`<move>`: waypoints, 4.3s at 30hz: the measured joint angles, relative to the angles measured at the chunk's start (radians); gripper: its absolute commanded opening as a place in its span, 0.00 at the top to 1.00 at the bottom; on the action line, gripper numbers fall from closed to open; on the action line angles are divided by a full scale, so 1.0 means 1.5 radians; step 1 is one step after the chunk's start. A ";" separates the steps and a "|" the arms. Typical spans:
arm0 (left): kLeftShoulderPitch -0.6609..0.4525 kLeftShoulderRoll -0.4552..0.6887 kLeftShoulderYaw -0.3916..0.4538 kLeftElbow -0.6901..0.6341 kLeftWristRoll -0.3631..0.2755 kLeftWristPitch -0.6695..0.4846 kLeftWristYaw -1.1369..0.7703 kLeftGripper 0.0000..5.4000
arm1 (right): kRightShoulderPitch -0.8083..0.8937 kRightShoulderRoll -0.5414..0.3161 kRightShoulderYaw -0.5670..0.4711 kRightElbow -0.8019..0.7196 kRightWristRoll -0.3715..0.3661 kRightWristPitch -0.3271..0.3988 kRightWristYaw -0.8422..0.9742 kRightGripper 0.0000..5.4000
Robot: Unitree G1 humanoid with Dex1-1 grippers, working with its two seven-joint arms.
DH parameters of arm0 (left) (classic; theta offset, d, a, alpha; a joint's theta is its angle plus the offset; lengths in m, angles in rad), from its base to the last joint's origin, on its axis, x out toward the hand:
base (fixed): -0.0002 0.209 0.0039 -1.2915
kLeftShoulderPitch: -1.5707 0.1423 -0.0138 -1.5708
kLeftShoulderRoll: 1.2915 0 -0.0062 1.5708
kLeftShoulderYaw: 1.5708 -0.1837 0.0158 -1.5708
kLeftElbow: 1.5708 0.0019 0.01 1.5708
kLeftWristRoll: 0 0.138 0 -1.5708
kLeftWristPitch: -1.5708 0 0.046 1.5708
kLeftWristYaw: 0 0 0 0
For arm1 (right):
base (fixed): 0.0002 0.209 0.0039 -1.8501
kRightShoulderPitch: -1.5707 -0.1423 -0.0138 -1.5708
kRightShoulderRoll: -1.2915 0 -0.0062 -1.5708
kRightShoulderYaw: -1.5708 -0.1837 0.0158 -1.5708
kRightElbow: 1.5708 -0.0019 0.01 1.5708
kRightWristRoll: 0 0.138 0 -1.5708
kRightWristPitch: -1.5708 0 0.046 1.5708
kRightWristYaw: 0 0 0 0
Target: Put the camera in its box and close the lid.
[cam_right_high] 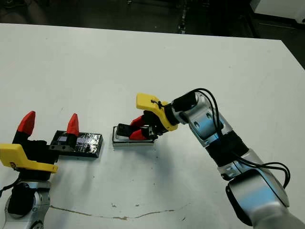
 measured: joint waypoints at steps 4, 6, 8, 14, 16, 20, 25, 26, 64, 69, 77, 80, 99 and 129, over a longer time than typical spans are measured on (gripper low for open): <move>0.000 0.000 0.000 0.000 -0.003 0.000 -0.001 0.00 | -0.005 0.000 0.006 0.001 -0.003 0.005 0.000 0.69; 0.000 0.000 0.001 0.000 -0.005 0.000 -0.001 0.00 | -0.008 0.000 0.007 0.003 -0.003 0.008 0.001 0.69; 0.000 0.000 0.001 0.000 -0.004 0.000 -0.001 0.00 | -0.010 0.000 0.008 0.004 -0.003 0.009 0.003 0.69; -0.002 0.000 0.001 0.000 -0.002 0.000 -0.001 0.00 | -0.018 0.000 0.013 0.011 -0.003 0.012 0.012 0.69; -0.002 0.000 0.001 0.000 -0.001 0.000 -0.001 0.00 | -0.019 0.000 0.013 0.014 -0.002 0.012 0.014 0.69; -0.002 0.000 0.001 0.001 -0.001 -0.001 -0.001 0.00 | -0.020 0.000 0.013 0.018 0.002 0.012 0.015 0.69; -0.002 0.000 0.001 0.001 0.000 -0.001 -0.001 0.00 | -0.021 0.000 0.013 0.019 0.003 0.012 0.016 0.69; -0.002 0.000 0.001 0.001 0.000 -0.001 -0.001 0.00 | -0.021 0.000 0.013 0.020 0.003 0.012 0.016 0.66; -0.001 0.000 -0.001 0.003 -0.005 0.000 -0.001 0.00 | -0.039 -0.052 -0.087 -0.008 0.051 0.005 0.091 0.00; 0.000 0.000 -0.002 0.003 -0.004 0.000 -0.001 0.00 | -0.037 -0.071 -0.125 -0.044 0.081 0.013 0.086 0.00; 0.005 0.000 -0.007 0.000 -0.002 0.000 0.000 0.00 | 0.098 -0.081 -0.301 -0.208 0.136 0.075 -0.131 0.04; 0.008 -0.004 -0.012 -0.003 -0.001 0.001 0.002 0.00 | 0.197 -0.075 -0.382 -0.303 0.152 0.078 -0.238 0.12; -0.024 0.024 0.013 0.007 -0.015 0.000 -0.029 0.00 | 0.694 0.076 -0.532 -0.521 0.217 -0.109 -0.496 0.69; -0.460 0.652 0.008 0.281 -0.235 0.134 -0.914 0.00 | 0.712 0.173 -0.447 -0.474 0.193 -0.204 -0.655 1.00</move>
